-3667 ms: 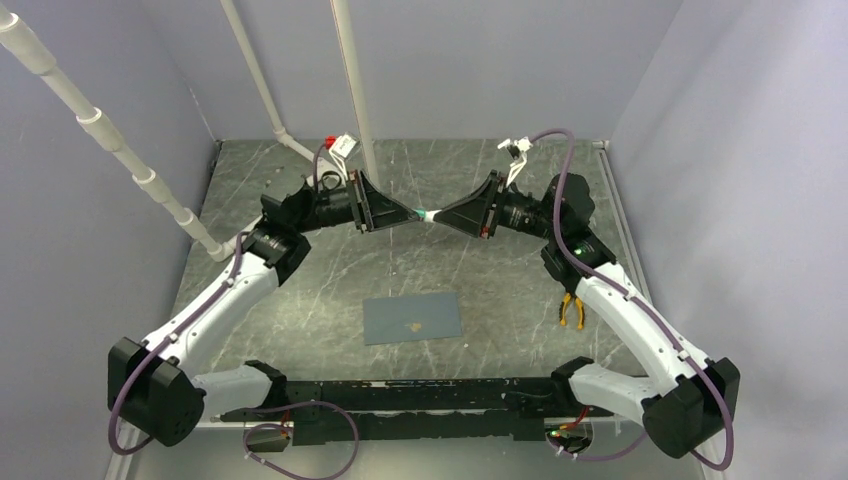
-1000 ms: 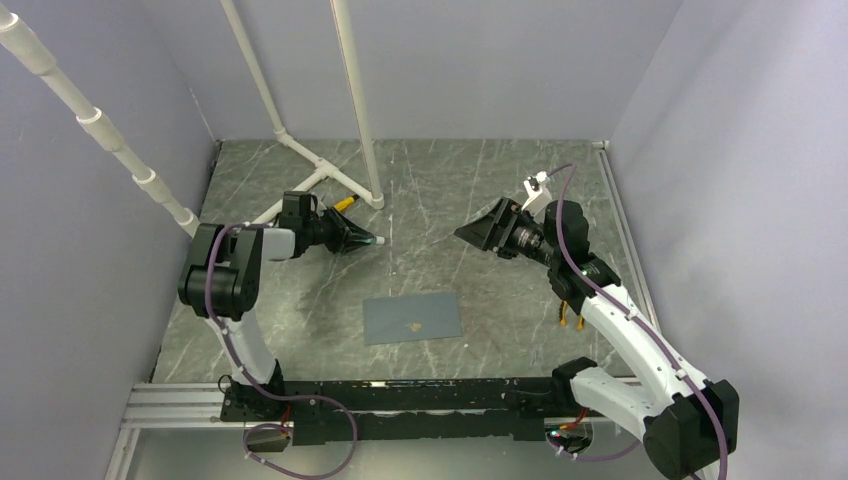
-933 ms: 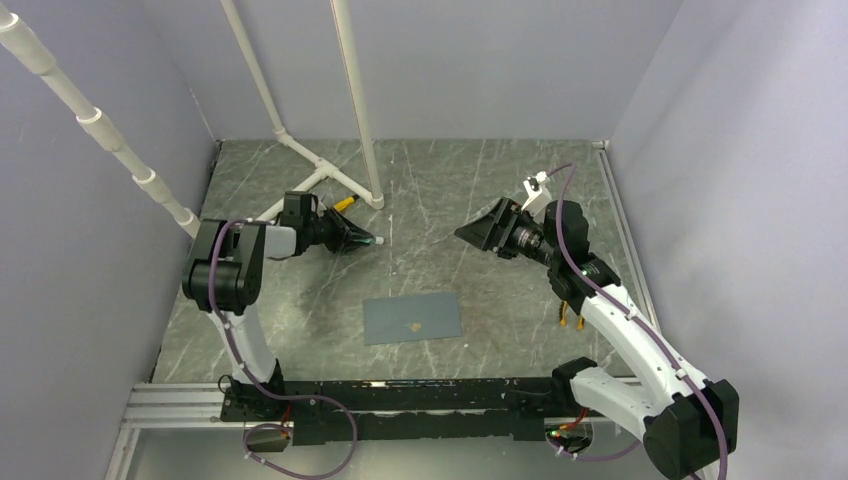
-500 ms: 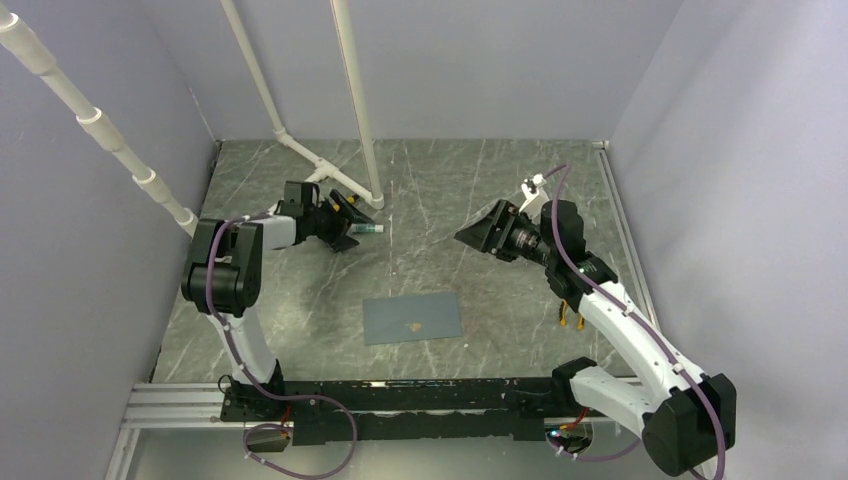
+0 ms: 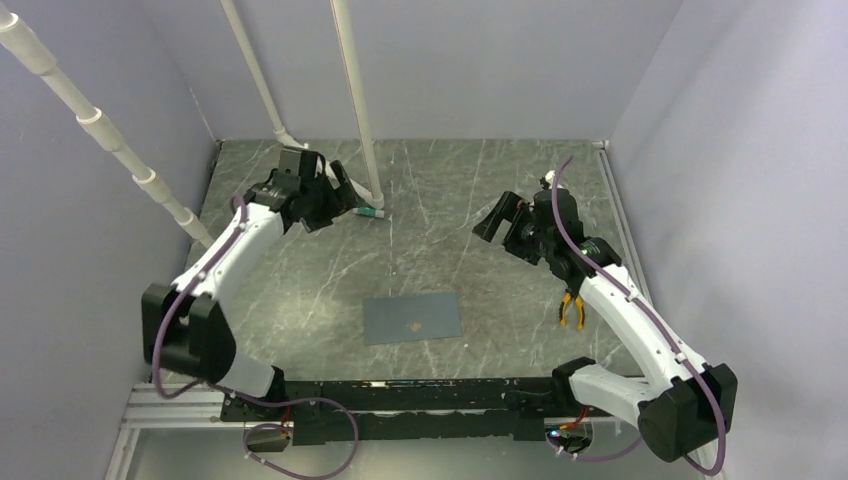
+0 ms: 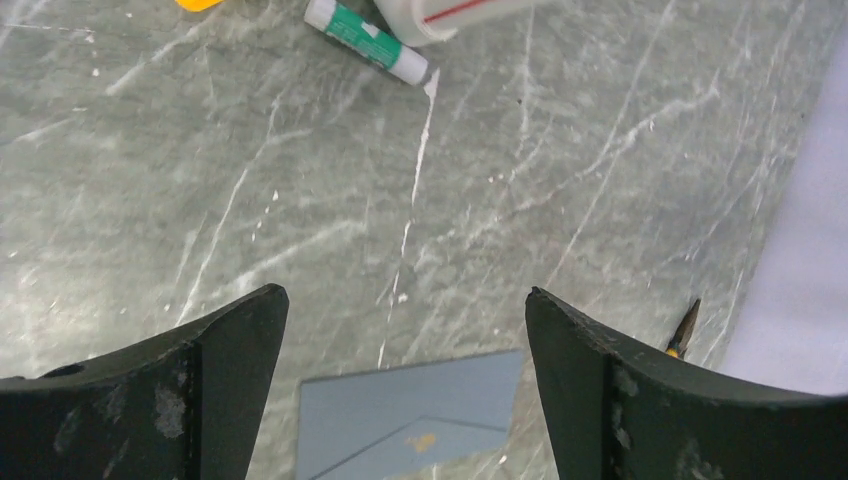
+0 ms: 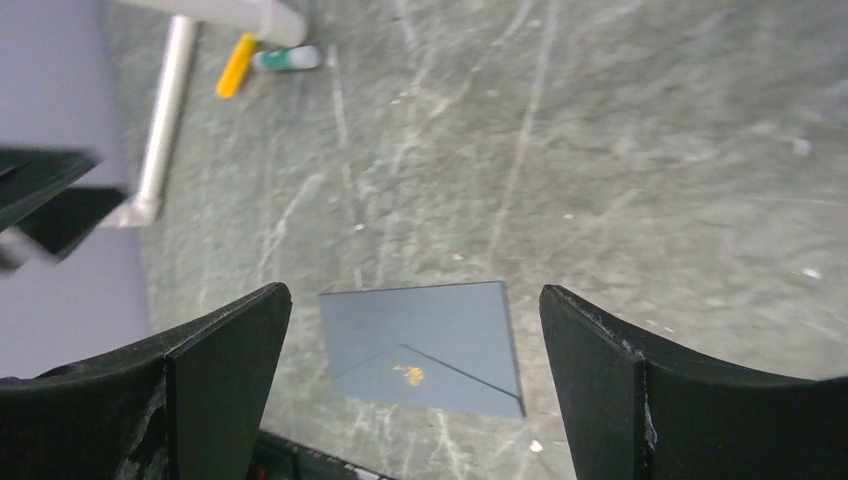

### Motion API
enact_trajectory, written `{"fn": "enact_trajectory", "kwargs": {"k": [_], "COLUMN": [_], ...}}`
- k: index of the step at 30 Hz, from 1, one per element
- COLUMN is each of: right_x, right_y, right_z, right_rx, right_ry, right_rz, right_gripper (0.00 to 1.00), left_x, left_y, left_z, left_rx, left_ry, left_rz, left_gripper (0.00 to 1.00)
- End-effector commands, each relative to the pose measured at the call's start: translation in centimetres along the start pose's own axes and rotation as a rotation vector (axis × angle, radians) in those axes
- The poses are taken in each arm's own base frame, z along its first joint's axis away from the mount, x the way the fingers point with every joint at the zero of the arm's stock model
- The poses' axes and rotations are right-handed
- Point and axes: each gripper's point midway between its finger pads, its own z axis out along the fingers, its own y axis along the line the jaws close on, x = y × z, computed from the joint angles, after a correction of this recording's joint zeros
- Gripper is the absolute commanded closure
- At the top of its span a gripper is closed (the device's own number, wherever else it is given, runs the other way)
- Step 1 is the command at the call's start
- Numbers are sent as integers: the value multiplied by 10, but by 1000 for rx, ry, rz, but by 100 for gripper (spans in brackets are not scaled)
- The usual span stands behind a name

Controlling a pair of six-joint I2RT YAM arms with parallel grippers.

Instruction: Place the letter into the envelope and seal it

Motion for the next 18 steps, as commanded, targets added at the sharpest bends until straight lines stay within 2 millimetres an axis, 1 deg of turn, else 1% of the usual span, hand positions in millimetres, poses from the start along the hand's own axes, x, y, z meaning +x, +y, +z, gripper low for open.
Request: {"fn": "enact_trajectory", "kwargs": {"k": [1,3,5,9,13,15,18], "right_x": [-21,-27,-35,-44,-50,-54,-58], "right_y": [-33,-40,-43,-36,-34,-30,-23], "right_z": [-21,-34,-49,-80,-114,-131,-153], "right_rx": [231,277,306,288,308,298,268], "right_ry": [-76,-104,-136,-173,-201,-222,-251], "right_rz": [-49,-84,-112,-179,-206,-220,-246], "right_gripper": [0,0,0,0,0,0,0], "left_x": [14,19,19,21,21,21,16], "left_y": [17,13,10,14,25,35,45], "left_z": [-54,-77,-99,-145,-190,-215,-245], "left_rx": [-144,-150,-144,-117,-98,-110,-128], "left_ry": [-5,-30,-66,-135,-212,-257,-322], "left_rz": [131,179,212,243,261,272,290], "left_gripper": [7,7,7,7,7,7,7]}}
